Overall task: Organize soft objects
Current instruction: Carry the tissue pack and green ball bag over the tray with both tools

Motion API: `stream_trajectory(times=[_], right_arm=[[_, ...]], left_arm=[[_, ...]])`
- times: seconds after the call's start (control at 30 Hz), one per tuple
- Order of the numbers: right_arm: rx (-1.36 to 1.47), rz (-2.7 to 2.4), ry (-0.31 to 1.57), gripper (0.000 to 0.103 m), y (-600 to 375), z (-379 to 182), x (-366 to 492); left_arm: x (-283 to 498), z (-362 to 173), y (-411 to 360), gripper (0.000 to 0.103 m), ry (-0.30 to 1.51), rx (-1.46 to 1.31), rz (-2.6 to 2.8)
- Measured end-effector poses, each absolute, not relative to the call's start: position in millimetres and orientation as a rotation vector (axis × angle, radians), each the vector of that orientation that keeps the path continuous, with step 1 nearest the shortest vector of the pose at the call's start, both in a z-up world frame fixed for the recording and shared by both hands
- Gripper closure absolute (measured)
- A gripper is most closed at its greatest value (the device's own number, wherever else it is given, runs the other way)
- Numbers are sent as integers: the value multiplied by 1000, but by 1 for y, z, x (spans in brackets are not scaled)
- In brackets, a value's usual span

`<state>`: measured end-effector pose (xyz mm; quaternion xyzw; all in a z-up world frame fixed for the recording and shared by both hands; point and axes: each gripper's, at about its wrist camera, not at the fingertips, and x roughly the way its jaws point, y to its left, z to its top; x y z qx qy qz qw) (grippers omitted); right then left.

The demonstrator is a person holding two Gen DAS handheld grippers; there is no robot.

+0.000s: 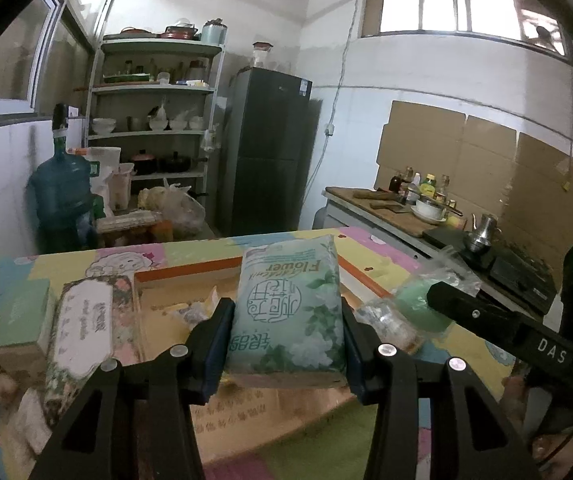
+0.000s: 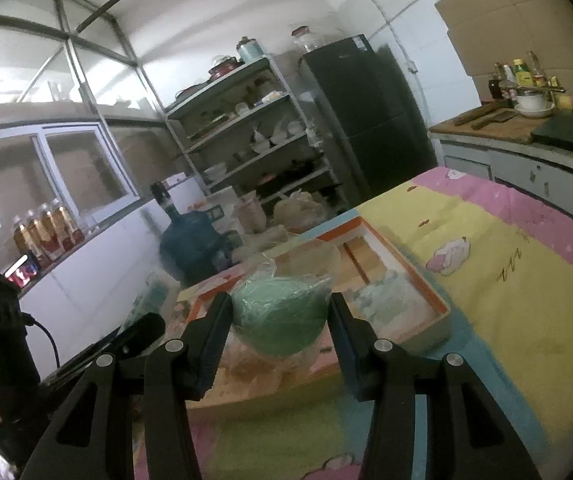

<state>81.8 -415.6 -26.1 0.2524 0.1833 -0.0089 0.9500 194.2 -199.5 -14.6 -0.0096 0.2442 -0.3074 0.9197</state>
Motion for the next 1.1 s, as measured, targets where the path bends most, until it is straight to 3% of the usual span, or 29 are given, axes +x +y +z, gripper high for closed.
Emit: stream_trajectory(times=[0.7, 1.1], right_arm=[[481, -32, 493, 52, -473, -31, 177], [410, 12, 677, 52, -476, -53, 235]], left_arm=[[276, -35, -255, 54, 625, -28, -646], [311, -58, -272, 54, 770, 24, -633]])
